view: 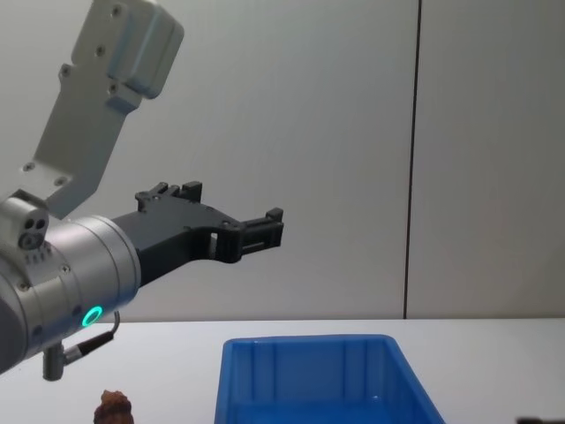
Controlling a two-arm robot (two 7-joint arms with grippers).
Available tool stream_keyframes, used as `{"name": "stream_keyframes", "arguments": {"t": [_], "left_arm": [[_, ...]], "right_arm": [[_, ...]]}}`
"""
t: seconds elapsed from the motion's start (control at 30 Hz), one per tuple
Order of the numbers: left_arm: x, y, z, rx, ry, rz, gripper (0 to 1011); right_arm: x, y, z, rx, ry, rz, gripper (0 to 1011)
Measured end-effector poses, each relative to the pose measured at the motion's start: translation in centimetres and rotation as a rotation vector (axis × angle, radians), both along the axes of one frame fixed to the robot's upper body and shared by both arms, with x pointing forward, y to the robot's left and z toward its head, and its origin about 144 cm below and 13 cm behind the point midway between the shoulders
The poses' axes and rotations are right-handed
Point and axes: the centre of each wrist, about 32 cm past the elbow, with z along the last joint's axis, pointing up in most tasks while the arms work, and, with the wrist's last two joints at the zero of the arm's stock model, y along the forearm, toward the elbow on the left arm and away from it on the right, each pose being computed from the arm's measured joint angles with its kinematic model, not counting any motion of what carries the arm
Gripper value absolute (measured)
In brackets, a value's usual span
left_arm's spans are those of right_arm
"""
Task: Pick up the two dolls from the table and place them into the box.
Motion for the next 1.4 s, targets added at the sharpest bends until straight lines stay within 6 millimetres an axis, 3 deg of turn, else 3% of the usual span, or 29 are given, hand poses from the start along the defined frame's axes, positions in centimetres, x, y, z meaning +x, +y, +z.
{"name": "stream_keyframes", "arguments": {"t": [0.4,0.7,1.4], "left_arm": [[0.0,0.0,0.0,0.0,0.0,0.0,1001],[0.0,0.0,0.0,0.0,0.0,0.0,1001],[0.0,0.0,0.0,0.0,0.0,0.0,1001]], "right_arm": [[-2.7,-1.5,-1.1,-0.012,-0.01,-0.014,1001],[-3.4,-1.9,-1.6,-0.009,-0.037,-0.003,1001],[-1.2,-0.8,-3.4,-0.017,0.052,0.012,1001]]}}
